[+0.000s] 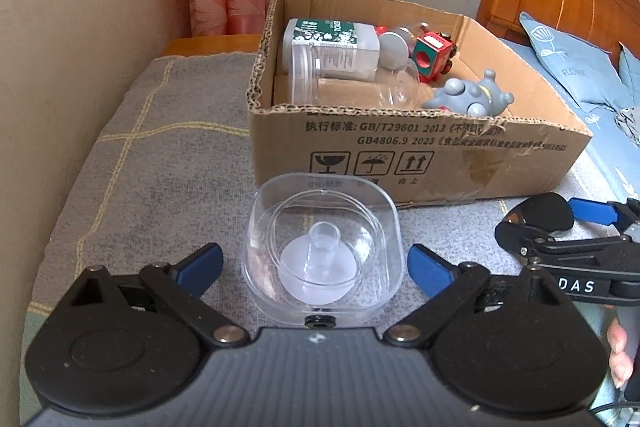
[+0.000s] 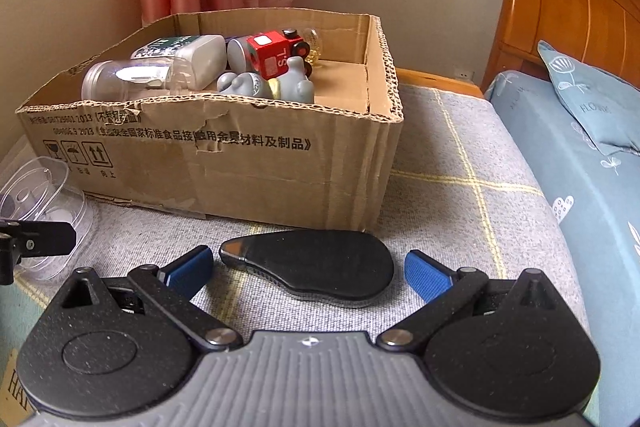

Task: Organize rigid objects
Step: 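Close left tool on square container while right tool closes on black case, then lift container and black case into the box and open both tools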

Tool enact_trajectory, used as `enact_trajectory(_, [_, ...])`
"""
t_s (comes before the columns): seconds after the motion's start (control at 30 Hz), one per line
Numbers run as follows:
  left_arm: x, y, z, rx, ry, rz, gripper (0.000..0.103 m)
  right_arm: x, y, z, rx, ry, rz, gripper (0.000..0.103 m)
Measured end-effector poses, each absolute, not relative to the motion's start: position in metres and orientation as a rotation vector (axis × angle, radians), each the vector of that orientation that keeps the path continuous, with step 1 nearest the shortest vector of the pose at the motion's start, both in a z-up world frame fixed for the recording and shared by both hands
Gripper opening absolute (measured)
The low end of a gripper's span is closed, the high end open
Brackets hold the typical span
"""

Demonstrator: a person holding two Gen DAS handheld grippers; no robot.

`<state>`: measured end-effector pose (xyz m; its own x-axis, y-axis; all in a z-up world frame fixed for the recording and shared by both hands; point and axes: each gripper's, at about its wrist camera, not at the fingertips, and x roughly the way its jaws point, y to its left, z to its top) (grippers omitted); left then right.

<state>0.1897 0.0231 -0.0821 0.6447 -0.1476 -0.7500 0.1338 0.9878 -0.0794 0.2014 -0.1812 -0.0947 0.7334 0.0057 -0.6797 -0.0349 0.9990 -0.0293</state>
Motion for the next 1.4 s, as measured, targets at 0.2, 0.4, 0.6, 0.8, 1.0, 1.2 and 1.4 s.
enact_trajectory(0.2, [0.191, 0.024, -0.08, 0.006, 0.845, -0.163, 0.09, 0.199, -0.179, -0.091, -0.065, 0.744, 0.049, 0.092])
enact_trajectory(0.4, [0.191, 0.021, -0.077, 0.058, 0.84, -0.18, 0.09, 0.198, -0.181, -0.091, -0.067, 0.749, 0.062, 0.092])
enact_trajectory(0.6, [0.193, 0.022, -0.077, 0.044, 0.848, -0.197, 0.076, 0.194, -0.181, -0.089, -0.082, 0.761, 0.091, 0.092])
enact_trajectory(0.8, [0.191, 0.024, -0.073, 0.04, 0.875, -0.248, 0.075, 0.185, -0.182, -0.081, -0.11, 0.769, 0.127, 0.092])
enact_trajectory(1.0, [0.182, 0.027, -0.06, 0.038, 0.875, -0.275, 0.075, 0.173, -0.187, -0.067, -0.126, 0.77, 0.182, 0.092])
enact_trajectory(1.2, [0.172, 0.027, -0.045, 0.061, 0.866, -0.3, 0.075, 0.163, -0.194, -0.048, -0.149, 0.769, 0.224, 0.092])
enact_trajectory(1.4, [0.164, 0.024, -0.021, 0.085, 0.818, -0.325, 0.075, 0.158, -0.198, -0.016, -0.147, 0.721, 0.268, 0.092])
